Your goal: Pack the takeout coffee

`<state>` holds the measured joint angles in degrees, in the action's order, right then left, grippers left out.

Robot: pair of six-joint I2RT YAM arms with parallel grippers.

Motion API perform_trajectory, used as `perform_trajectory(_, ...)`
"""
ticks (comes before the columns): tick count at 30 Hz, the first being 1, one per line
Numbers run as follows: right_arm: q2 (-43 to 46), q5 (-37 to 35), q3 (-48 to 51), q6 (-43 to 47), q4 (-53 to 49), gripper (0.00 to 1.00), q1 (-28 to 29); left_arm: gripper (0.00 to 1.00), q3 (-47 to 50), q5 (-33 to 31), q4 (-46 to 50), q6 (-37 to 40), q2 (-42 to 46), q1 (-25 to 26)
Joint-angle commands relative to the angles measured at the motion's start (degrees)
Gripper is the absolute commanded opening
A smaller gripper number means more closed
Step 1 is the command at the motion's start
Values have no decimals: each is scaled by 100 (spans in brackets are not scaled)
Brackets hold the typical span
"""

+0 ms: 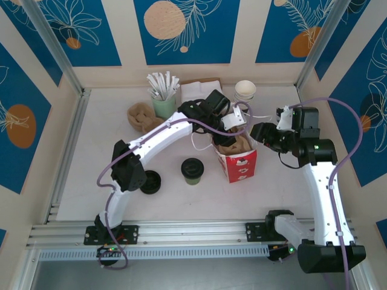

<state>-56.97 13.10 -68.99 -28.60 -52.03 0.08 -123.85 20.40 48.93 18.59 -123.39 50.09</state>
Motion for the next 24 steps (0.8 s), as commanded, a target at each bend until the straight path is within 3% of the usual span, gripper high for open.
perform_trajectory(1, -65, 183, -65, 190, 188, 49, -8, 32, -143, -36, 117, 117, -140, 80)
perform_trajectory(15, -240, -90, 133, 335, 320, 42, 186, 31, -144, -54, 106, 174, -242, 116)
perform_trajectory(24, -258, -401, 70, 331, 237, 18, 184, 31, -132, -211, 249, 355, -272, 136)
